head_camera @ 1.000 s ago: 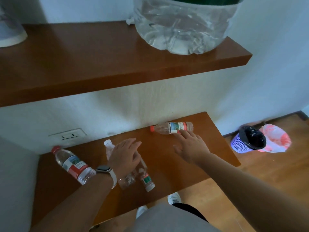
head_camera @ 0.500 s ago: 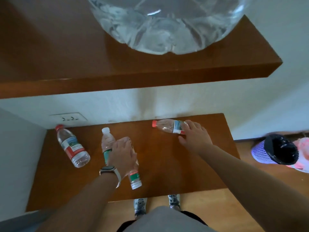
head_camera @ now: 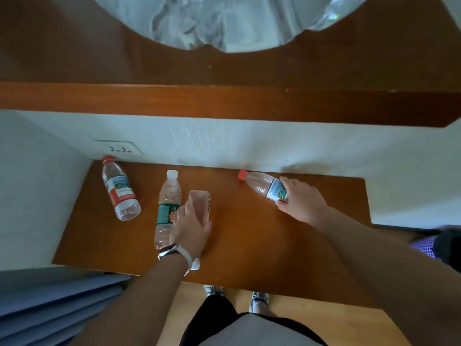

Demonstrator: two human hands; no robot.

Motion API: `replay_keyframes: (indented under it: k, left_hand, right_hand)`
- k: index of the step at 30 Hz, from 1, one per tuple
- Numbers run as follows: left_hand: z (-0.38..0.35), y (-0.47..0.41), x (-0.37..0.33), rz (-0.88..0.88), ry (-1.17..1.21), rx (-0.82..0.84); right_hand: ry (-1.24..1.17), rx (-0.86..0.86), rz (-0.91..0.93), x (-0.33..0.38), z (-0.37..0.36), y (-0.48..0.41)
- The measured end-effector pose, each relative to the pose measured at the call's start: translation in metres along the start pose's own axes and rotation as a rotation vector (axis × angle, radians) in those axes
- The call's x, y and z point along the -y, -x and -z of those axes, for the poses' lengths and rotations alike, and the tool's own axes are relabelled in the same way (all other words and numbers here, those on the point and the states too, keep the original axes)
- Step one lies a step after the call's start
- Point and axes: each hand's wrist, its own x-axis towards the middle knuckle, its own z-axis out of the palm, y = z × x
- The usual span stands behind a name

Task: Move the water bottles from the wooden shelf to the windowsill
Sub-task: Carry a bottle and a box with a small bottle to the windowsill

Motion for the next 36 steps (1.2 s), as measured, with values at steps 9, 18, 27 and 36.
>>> replay_keyframes:
  k: [9,18,27,36]
  left_hand:
    - [0.001,0.006,-0.008,0.095,0.128,0.027]
    - [0.031,0.032,-0.022,-0.035,0.337,-0.110]
    - [0.062,0.061,-0.026,0.017,0.508,-0.158]
    - [0.082,0.082,-0.021,0.060,0.550,-0.192]
  right_hand:
    - [-0.149,0.020,-0.024,0.004,-0.009,-0.006]
    - [-0.478,-0.083,0.082,0.025,-0.001,0.013]
    - [-0.821,-0.016,0.179,0.054,0.030,0.032]
    - [-0.851,0.017,0.183,0.074,0.036,0.047]
